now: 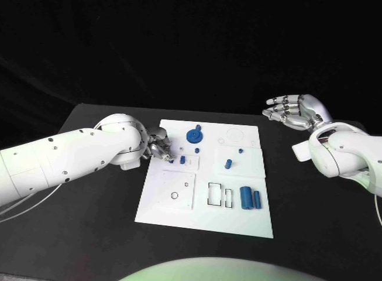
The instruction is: Assemble the parts on the task board
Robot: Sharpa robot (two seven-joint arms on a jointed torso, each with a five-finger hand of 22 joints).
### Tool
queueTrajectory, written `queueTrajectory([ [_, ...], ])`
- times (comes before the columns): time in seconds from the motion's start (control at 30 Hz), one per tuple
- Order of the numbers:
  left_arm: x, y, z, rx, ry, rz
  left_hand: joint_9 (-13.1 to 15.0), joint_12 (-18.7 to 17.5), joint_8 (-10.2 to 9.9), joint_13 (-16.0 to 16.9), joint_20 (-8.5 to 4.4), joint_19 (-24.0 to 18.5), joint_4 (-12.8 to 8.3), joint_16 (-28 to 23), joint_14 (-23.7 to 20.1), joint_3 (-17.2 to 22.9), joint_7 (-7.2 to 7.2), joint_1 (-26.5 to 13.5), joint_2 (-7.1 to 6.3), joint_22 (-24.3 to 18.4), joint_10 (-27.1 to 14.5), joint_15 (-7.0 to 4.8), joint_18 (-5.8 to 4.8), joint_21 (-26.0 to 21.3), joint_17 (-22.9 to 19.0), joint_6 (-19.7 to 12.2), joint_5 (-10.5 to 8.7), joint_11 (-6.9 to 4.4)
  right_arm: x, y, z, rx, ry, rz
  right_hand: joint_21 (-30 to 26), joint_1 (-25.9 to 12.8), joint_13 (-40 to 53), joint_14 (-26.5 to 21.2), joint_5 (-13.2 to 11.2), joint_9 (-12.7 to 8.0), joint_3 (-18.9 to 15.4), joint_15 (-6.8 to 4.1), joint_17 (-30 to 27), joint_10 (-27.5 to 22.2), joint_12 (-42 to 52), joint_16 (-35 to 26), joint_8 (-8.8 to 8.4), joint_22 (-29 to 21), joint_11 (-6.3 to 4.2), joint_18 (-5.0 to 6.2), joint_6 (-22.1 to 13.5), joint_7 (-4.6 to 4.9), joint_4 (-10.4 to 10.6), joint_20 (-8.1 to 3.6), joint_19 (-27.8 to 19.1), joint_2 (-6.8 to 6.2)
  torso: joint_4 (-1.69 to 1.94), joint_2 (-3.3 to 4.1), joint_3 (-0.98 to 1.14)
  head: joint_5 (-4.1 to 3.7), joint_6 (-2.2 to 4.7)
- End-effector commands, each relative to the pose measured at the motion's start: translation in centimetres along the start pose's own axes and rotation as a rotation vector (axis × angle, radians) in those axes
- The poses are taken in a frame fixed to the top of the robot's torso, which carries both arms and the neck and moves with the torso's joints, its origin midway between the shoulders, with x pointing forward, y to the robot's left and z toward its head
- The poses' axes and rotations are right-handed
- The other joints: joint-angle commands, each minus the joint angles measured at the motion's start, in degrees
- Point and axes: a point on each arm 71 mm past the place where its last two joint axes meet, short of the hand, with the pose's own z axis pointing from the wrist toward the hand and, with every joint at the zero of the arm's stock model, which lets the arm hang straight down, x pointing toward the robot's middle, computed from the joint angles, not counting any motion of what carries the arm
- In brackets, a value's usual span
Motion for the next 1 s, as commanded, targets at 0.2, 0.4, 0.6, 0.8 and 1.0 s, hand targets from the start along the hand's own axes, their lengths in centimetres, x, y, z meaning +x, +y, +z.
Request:
queueTrajectory([
  [0.2, 0.49, -0.58, 0.35, 0.008, 0.032, 0.009, -0.2, 0.4, 0.4, 0.4, -0.16, 0.4, -8.1, 0.3, 4.6, 8.3, -0.64, -2.4, -0.34, 0.3, 0.7, -0.69, -0.67, 0.5, 8.7, 0.8, -0.37, -0.13, 0.19, 0.12, -0.01, -0.013, 0.016, 0.003, -0.3, 0.0, 0.0, 0.0, 0.4, -0.1, -0.5, -0.18, -0.1, -0.2, 0.3, -0.3, -0.08, -0.1, -0.08, 0.07, 0.1, 5.11, 0.1, 0.0, -0.1, 0.36, -0.03, -0.02, 0.02, 0.01, -0.01],
  [0.4, 0.51, -0.58, 0.44, 0.003, 0.037, 0.013, -0.5, 0.5, 0.4, 0.7, -0.39, 0.5, -6.8, 0.4, 4.6, 6.2, -1.07, -4.1, -0.86, 0.5, 0.8, -0.95, -0.7, 0.6, 8.9, 1.1, -0.5, -0.46, 0.18, 0.11, 0.0, -0.013, 0.016, 0.003, -0.3, 0.0, 0.0, 0.0, 0.4, -0.1, -0.5, -0.18, -0.1, -0.2, 0.3, -0.3, -0.08, -0.1, -0.08, 0.07, 0.1, 5.11, 0.1, 0.0, -0.1, 0.36, 0.03, 0.0, 0.02, -0.08, -0.04],
  [0.6, 0.48, -0.45, 0.53, -0.004, 0.039, 0.016, -0.6, 0.7, 0.4, 1.1, -0.5, 0.5, -6.1, 0.4, 4.6, 5.2, -1.22, -4.7, -1.0, 0.5, 0.9, -1.06, -0.7, 0.5, 8.9, 1.4, -0.53, -0.57, 0.17, 0.1, 0.01, -0.012, 0.016, 0.003, -0.3, 0.0, 0.0, 0.1, 0.4, -0.1, -0.5, -0.18, -0.1, -0.2, 0.4, -0.3, -0.08, -0.1, -0.08, 0.07, 0.1, 5.11, 0.1, 0.0, -0.1, 0.38, 0.01, -0.01, 0.02, -0.09, -0.03],
  [0.8, 0.46, -0.26, 0.52, -0.009, 0.041, 0.019, -1.2, 0.8, 0.1, 1.5, -0.68, 0.6, -3.8, 0.5, 4.6, 1.8, -1.43, -6.4, -1.85, 0.7, 0.9, -1.22, -0.75, 0.6, 9.0, 2.1, -0.5, -0.75, 0.12, 0.07, 0.0, -0.011, 0.015, 0.004, -0.3, -0.1, 0.0, 0.1, 0.5, -0.1, -0.6, -0.18, -0.1, -0.2, 0.4, -0.3, -0.08, -0.1, -0.08, 0.07, 0.1, 5.11, 0.1, 0.0, -0.1, 0.38, -0.05, 0.0, -0.04, -0.17, 0.01],
  [1.0, 0.42, -0.13, 0.51, -0.013, 0.037, 0.017, -1.8, 0.9, -0.1, 1.7, -0.73, 0.7, -1.2, 0.5, 4.7, -2.1, -1.42, -7.8, -2.6, 0.8, 0.8, -1.23, -0.78, 0.6, 9.0, 2.6, -0.52, -0.74, 0.08, 0.04, -0.02, -0.011, 0.014, 0.004, -0.3, -0.2, 0.0, 0.1, 0.5, -0.1, -0.6, -0.18, -0.1, -0.2, 0.4, -0.3, -0.09, -0.1, -0.08, 0.07, 0.1, 5.12, 0.2, 0.01, -0.1, 0.38, 0.0, 0.0, -0.03, -0.25, 0.05],
])
